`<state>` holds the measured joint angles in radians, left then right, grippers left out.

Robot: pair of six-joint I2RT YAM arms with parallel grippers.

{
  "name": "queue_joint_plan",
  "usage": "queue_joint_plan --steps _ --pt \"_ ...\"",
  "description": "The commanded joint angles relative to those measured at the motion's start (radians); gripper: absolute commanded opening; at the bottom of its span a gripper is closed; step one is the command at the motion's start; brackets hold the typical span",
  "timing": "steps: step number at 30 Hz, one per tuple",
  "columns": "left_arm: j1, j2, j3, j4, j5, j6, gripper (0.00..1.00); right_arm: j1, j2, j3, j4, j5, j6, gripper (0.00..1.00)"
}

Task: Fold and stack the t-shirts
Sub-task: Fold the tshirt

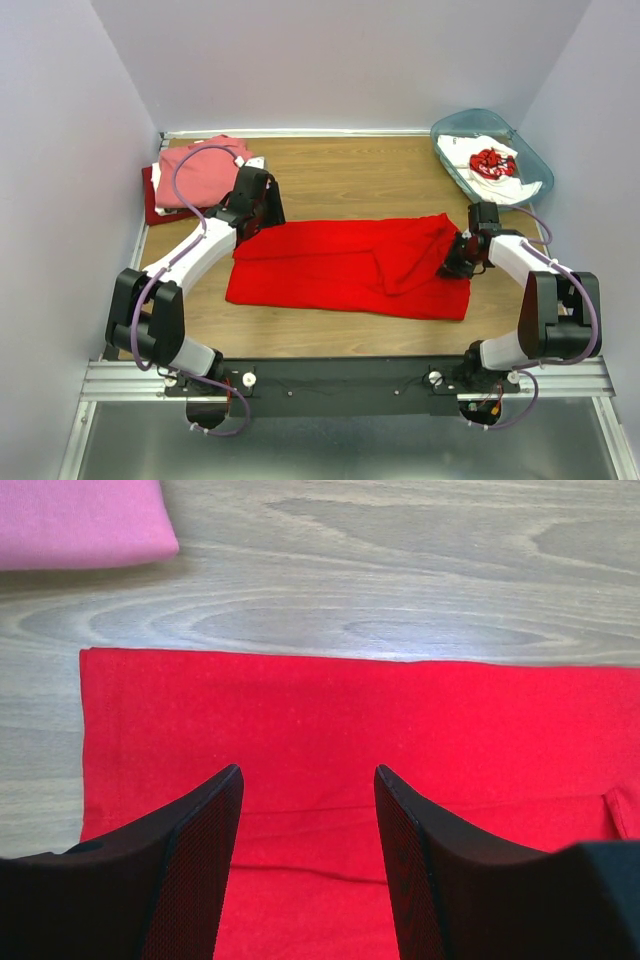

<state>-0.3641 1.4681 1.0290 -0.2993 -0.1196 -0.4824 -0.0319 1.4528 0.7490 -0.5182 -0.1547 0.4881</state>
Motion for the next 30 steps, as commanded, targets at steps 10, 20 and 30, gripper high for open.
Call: queue_joint_plan --steps 10,20,30 --pt "-0.009 0.011 -0.006 0.015 0.012 -0.008 0.63 0.004 -0.003 0.038 0.015 -0.037 -0.011 0.00" --pt "-0.010 -0.011 -0.047 0.025 0.014 -0.018 0.63 0.006 -0.110 0.023 -0.130 -0.060 0.000 0.01" --pt "-0.019 -0.008 -0.087 0.071 0.035 -0.016 0.63 0.009 -0.279 0.001 -0.316 -0.075 0.055 0.00"
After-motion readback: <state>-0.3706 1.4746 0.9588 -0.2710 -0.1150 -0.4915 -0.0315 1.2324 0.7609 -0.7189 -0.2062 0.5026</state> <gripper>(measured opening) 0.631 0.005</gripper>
